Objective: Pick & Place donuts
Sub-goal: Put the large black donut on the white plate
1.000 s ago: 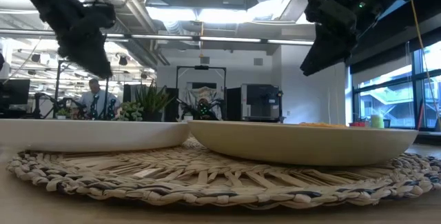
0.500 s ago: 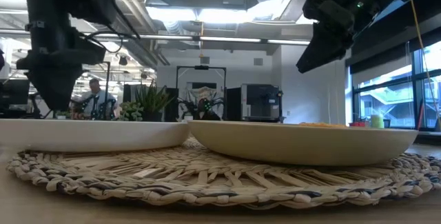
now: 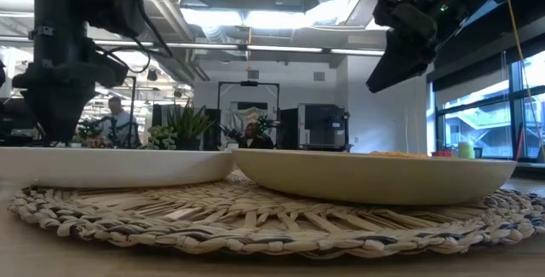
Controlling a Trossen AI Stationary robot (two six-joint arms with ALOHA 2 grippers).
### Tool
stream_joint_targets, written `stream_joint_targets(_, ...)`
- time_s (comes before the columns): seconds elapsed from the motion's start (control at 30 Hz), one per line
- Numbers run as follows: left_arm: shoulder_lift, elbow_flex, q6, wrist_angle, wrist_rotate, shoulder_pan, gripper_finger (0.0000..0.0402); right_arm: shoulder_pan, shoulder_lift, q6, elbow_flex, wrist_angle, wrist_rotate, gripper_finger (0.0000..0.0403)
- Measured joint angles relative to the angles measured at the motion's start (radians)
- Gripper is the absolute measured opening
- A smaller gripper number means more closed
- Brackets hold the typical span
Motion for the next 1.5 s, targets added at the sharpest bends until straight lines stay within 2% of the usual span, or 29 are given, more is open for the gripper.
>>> stream_joint_targets(0.37,0.138,0.000,-0.041,0.003,0.021,0.000,0.0164,0.000,0.093,0.014,0.000,0.005,0.000,0.0171)
stream_joint_targets(0.53,0.167,0.000,-0.045,0.008,0.034,0.000,0.0157,0.000,0.087,0.003,0.000,0.000,-0.001,0.0171)
stream_joint_targets(0.7,0.169,0.000,-0.043,0.031,0.046,0.000,0.0122,0.005,0.078,0.004,0.000,-0.007,-0.077,0.0171)
stream_joint_targets(1.0,0.162,0.009,-0.001,0.027,0.062,0.000,0.0042,0.017,0.078,0.002,0.000,0.002,-0.064,0.0171)
stream_joint_targets(1.17,0.139,0.096,0.066,-0.018,0.024,-0.001,0.0012,0.016,0.078,0.000,0.000,0.002,-0.063,0.0171)
stream_joint_targets(1.33,0.127,0.221,0.111,-0.051,-0.098,0.000,0.0016,0.016,0.078,-0.002,0.000,0.001,-0.062,0.0171)
stream_joint_targets(1.43,0.127,0.283,0.143,-0.037,-0.133,-0.001,0.0017,0.016,0.078,-0.001,0.000,0.001,-0.062,0.0171)
stream_joint_targets(1.5,0.127,0.303,0.162,0.031,-0.127,-0.010,0.0014,0.016,0.078,-0.001,0.000,0.001,-0.062,0.0171)
